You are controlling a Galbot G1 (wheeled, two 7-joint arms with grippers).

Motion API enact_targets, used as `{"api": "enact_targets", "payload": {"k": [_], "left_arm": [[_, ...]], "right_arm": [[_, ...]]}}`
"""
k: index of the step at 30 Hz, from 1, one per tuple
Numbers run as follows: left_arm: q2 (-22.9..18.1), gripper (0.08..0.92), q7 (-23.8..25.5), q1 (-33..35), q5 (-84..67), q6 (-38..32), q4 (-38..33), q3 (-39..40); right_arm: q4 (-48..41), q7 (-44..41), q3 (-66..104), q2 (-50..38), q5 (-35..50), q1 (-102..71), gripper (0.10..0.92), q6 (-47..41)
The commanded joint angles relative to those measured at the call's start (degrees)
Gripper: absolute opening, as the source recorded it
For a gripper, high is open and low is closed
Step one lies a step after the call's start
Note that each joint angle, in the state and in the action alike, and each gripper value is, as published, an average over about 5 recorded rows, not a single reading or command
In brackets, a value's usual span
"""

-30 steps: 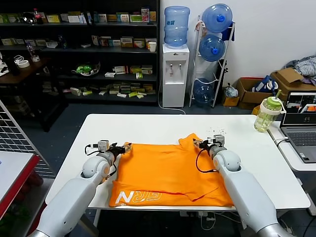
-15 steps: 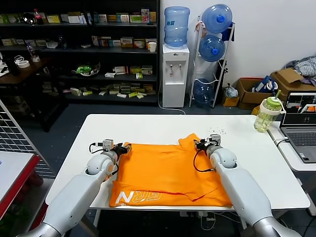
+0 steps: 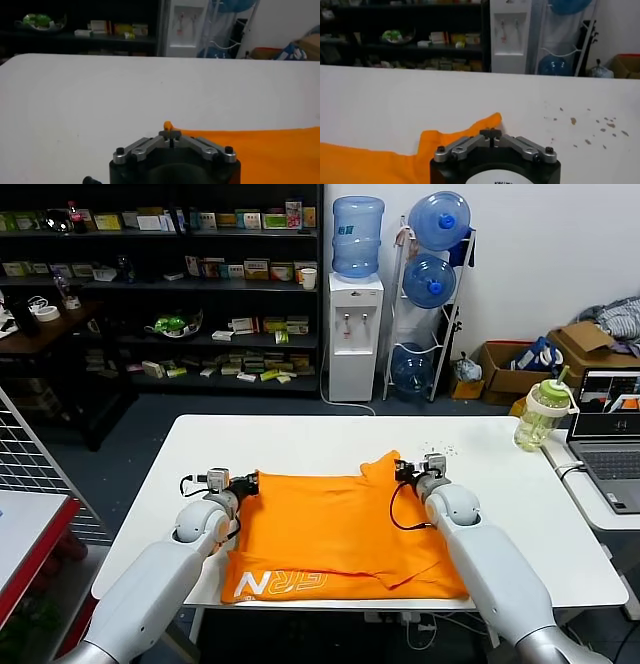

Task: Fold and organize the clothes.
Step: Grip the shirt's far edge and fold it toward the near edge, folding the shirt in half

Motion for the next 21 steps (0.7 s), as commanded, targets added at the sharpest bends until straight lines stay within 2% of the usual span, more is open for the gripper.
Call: {"api": "enact_targets", "payload": {"k": [1, 6, 11, 21], "left_arm": [[3.4, 0.092, -1.7, 4.5, -1.2, -0.7, -11.8, -1.5], [7.9, 0.091, -4.9, 11.5, -4.0, 1.3, -22.7, -3.0], [10.3, 0.091, -7.0, 19.1, -4.5, 2.7, -31.8, -5.8], [13.6, 0.091, -10.0, 27.6, -3.8, 3.1, -39.6, -7.7]], "right_arm": [[10.7, 2.1, 1.3, -3.3, 2.4, -4.7, 0.124, 2.2], [22.0, 6.2, 4.0, -9.1, 7.2, -13.9, 0.124, -2.4], [32.0, 8.6, 7.0, -15.1, 11.0, -23.1, 0.124, -5.5], [42.4, 10.8, 12.0, -18.1, 13.1, -33.9, 0.124, -7.8]]}}
